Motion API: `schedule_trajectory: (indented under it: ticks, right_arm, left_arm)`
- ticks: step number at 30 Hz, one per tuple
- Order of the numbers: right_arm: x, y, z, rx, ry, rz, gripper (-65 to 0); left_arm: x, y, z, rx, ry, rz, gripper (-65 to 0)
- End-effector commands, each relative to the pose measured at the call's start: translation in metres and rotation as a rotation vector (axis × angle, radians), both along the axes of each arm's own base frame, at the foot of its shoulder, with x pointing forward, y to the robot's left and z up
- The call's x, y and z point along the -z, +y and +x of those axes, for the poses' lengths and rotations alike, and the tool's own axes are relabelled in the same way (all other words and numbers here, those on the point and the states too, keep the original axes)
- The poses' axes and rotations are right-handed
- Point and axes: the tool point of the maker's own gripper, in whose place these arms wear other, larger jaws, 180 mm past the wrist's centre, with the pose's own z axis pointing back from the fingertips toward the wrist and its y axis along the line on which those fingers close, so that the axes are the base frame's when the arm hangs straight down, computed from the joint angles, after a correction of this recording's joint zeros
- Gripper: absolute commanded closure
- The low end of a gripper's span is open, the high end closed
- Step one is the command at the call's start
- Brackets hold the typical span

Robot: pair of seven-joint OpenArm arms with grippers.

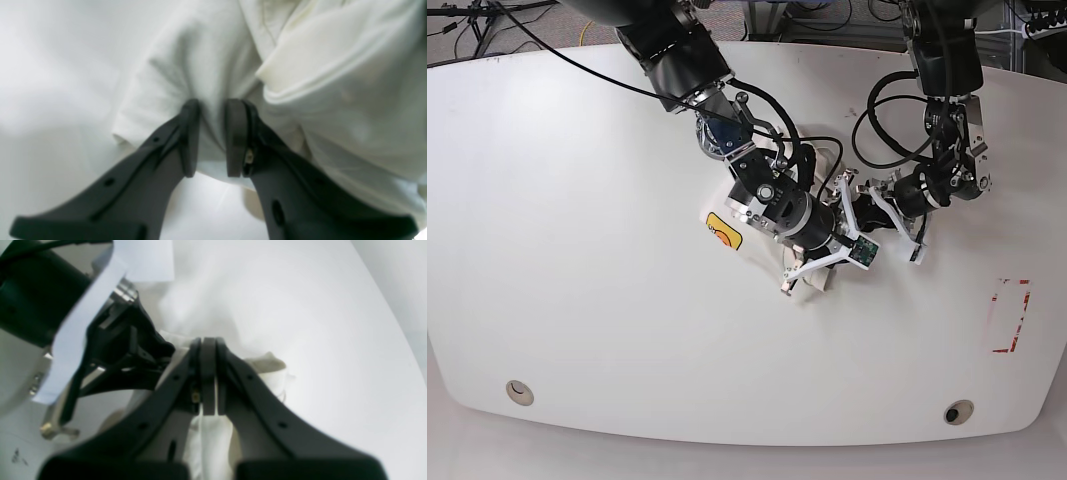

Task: Fold the T-shirt properly
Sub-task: 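Grasp the bundle edge with both grippers and fold it over, then tuck and smooth the folded bundle with the right gripper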

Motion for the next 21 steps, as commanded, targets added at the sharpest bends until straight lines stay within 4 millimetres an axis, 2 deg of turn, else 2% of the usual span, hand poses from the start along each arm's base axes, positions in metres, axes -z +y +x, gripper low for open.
schedule_trajectory:
  ticks: [1,8,10,13,14,17,19,21]
  right_arm:
    - [-0.027,0.008,0.011,-0.002,-0.061,0.051,-1.1]
    - [-0.042,0.010,0.019,-0.011,-0.103,0.053,-3.8]
    - [-0.049,0.012,0.020,-0.017,-0.121,0.056,-9.4]
    - [-0.061,0.009,0.025,-0.004,-0.151,0.071,-26.8]
    - [-0.064,0.004,0.029,0.019,-0.154,0.080,-33.6]
    - [-0.067,-0.013,0.043,0.097,-0.151,0.103,-48.8]
    - [-0.067,-0.022,0.050,0.134,-0.146,0.111,-54.7]
    - [-0.069,-0.033,0.058,0.166,-0.144,0.118,-56.3]
  left_arm:
    - [0.016,0.010,-0.013,0.030,0.078,0.089,-12.5]
    - [0.010,0.008,-0.013,0.070,0.041,0.080,-12.6]
    - [0.003,0.011,-0.009,0.049,0.020,0.066,-12.8]
    - [-0.010,0.023,-0.004,0.023,0.002,0.060,-14.2]
    - [-0.015,0.030,-0.003,0.017,-0.005,0.064,-16.1]
    - [-0.031,0.037,0.004,-0.002,-0.048,0.051,-24.0]
    - [-0.043,0.039,0.008,-0.015,-0.087,0.035,-30.0]
    - [-0.054,0.042,0.011,-0.030,-0.121,0.021,-34.7]
